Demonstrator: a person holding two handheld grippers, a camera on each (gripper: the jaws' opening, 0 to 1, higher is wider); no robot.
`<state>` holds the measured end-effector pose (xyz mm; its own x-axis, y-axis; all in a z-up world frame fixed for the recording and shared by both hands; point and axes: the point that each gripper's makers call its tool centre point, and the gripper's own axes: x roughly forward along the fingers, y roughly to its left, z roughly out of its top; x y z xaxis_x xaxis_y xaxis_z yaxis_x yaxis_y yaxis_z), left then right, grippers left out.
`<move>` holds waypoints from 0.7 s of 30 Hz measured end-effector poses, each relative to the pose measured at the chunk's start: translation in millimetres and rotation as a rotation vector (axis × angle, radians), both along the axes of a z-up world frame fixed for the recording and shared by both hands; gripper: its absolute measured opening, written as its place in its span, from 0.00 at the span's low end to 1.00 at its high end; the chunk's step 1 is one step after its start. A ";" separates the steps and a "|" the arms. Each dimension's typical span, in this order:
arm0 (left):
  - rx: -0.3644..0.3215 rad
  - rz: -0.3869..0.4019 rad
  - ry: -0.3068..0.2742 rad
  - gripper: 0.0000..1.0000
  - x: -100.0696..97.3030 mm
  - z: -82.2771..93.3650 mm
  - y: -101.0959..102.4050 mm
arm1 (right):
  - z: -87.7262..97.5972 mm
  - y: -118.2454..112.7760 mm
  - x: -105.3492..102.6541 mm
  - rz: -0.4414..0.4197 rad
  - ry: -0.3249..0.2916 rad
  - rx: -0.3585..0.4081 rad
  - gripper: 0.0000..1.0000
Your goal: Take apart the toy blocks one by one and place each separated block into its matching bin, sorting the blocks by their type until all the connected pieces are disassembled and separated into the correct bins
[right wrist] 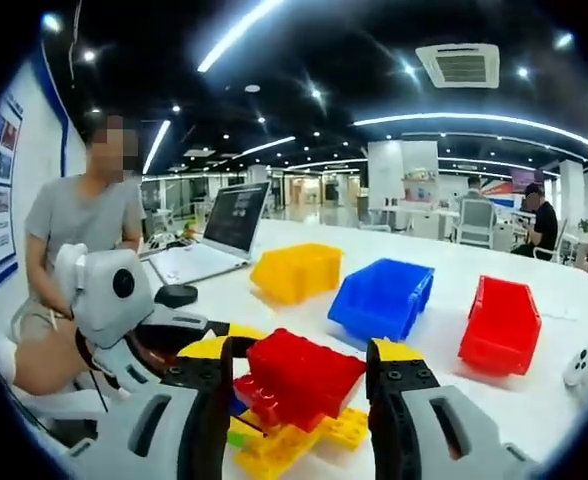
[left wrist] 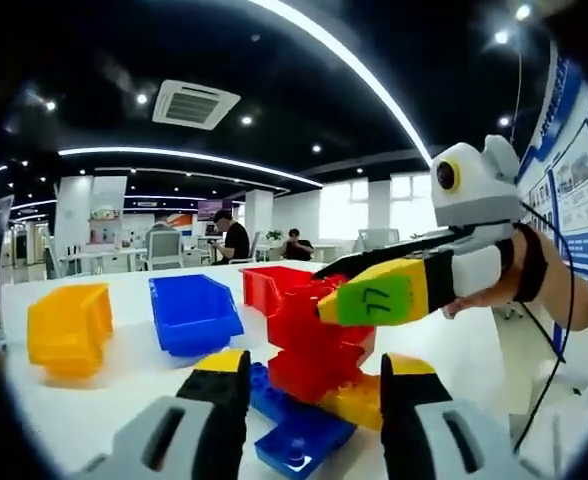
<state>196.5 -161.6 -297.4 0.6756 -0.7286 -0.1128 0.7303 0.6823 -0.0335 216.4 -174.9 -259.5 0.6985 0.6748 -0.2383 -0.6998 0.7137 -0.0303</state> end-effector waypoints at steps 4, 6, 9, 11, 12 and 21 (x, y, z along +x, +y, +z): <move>0.005 -0.010 0.003 0.50 -0.5 -3.6 -6.9 | -4.6 1.2 0.8 -0.006 -0.031 -0.041 0.53; 0.006 -0.012 -0.001 0.50 -0.3 -4.1 -9.5 | -3.7 0.0 0.5 -0.018 -0.019 -0.020 0.51; -0.005 -0.003 -0.007 0.47 2.2 -2.4 -9.5 | -3.3 -1.2 -0.5 -0.019 -0.018 -0.018 0.50; -0.013 0.002 -0.007 0.47 3.5 -1.5 -9.4 | -3.0 -2.5 -2.2 -0.023 -0.017 -0.017 0.50; -0.013 0.000 -0.007 0.46 3.3 -1.5 -9.5 | -2.0 -2.6 -4.6 -0.022 -0.015 -0.017 0.50; -0.006 -0.007 -0.019 0.46 1.1 -0.6 -10.9 | -2.8 -5.9 -3.3 -0.036 0.041 0.020 0.49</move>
<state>197.6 -172.5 -298.0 0.6725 -0.7340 -0.0955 0.7356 0.6770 -0.0236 213.0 -180.8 -262.3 0.7122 0.6544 -0.2541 -0.6740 0.7386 0.0129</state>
